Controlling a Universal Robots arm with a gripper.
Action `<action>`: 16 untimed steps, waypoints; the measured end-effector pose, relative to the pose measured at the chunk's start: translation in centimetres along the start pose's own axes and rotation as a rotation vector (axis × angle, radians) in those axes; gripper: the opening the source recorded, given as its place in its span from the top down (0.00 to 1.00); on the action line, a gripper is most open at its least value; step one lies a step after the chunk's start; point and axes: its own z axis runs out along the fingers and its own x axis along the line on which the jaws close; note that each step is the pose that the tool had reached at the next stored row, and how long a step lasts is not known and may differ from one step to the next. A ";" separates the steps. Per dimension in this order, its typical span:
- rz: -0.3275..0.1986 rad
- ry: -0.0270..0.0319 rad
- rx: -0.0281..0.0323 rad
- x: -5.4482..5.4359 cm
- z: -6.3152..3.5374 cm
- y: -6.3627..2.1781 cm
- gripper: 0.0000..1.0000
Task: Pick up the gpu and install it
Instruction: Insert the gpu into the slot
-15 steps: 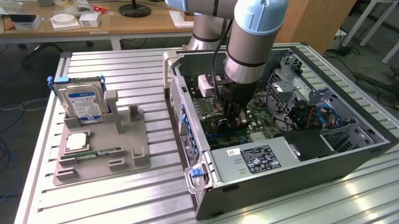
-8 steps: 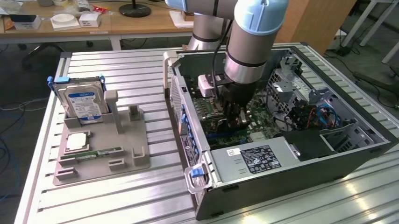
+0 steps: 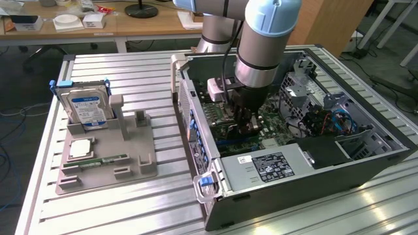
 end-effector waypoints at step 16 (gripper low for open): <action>0.000 -0.0002 0.0001 0.0 0.44 0.02 0.74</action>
